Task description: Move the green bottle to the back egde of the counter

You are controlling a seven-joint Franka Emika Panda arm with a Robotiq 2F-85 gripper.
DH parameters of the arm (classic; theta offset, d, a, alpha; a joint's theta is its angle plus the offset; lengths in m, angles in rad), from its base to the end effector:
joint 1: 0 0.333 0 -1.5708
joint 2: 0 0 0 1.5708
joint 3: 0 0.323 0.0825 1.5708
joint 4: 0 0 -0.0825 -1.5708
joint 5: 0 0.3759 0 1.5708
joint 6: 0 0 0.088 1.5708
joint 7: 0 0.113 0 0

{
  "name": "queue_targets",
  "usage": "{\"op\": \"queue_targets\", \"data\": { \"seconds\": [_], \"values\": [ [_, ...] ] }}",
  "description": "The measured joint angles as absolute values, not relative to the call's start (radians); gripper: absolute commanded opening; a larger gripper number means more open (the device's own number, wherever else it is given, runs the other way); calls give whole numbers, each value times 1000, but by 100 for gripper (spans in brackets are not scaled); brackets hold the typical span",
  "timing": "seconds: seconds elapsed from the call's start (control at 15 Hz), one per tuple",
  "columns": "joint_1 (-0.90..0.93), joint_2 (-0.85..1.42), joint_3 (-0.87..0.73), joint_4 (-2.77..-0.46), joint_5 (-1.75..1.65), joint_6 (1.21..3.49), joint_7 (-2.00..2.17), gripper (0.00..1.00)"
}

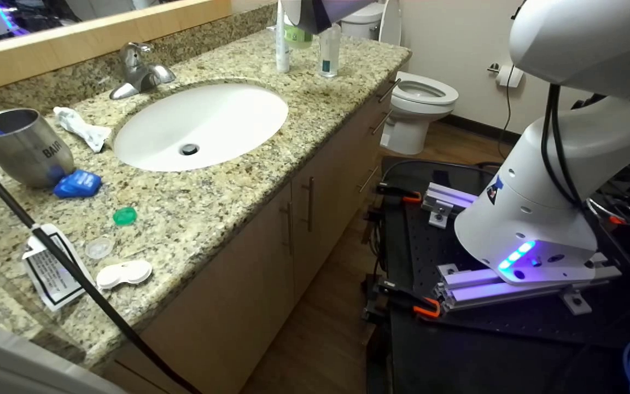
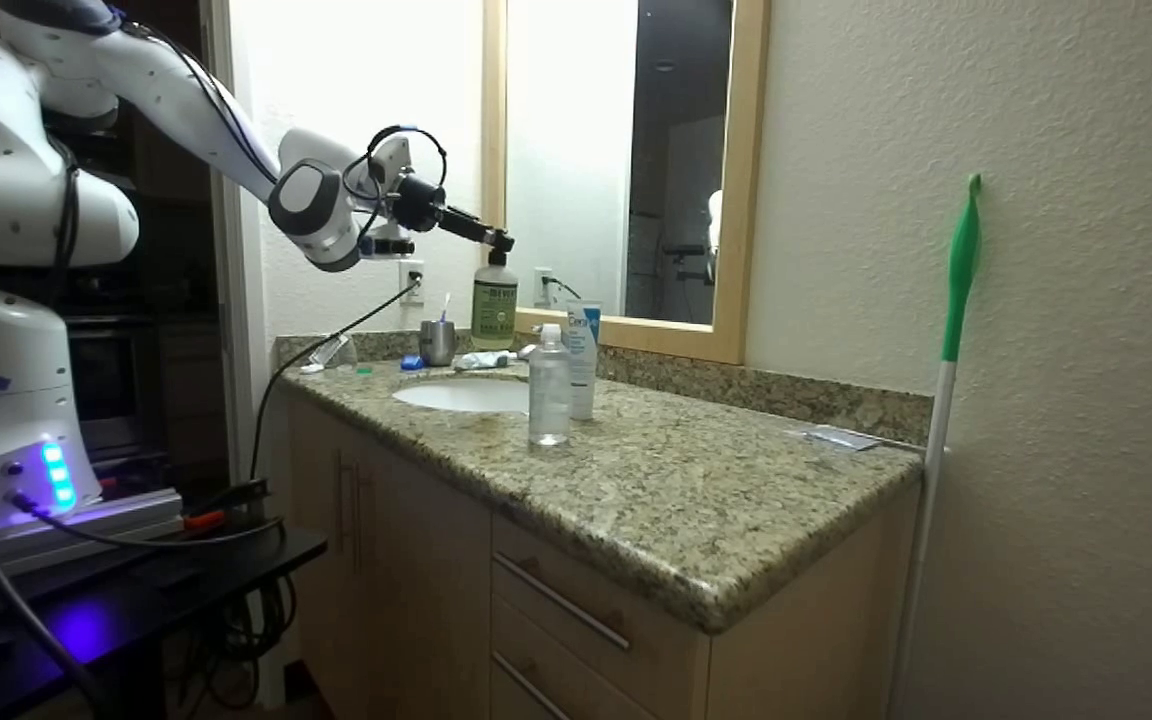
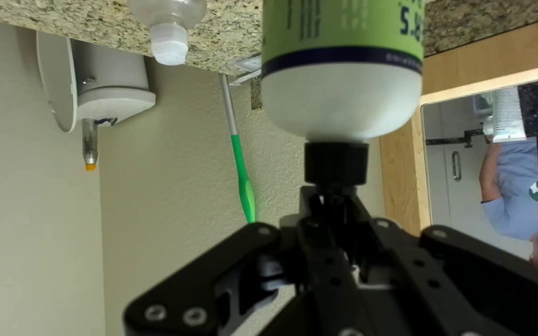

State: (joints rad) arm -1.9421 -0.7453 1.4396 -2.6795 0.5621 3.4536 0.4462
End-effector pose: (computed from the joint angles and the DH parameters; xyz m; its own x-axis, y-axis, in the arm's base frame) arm 0.3742 -0.2444 0.4123 0.0830 -0.3672 0.9264 -0.9369 -0.3455 -0.0530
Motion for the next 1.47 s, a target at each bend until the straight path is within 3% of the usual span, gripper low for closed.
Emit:
{"op": "queue_targets", "data": {
  "seconds": [0.47, 0.53, 0.73, 0.8, 1.47],
  "values": [
    [-1977, -861, 1537, -2740, 651, 3449, 480, 4],
    [-2003, -863, 1554, -2754, 651, 3449, 479, 14],
    [-2067, -864, 1587, -2765, 650, 3449, 479, 14],
    [-2073, -864, 1590, -2766, 650, 3450, 479, 4],
    [-2059, -862, 1623, -2758, 640, 3443, 481, 4]
  ]
}}
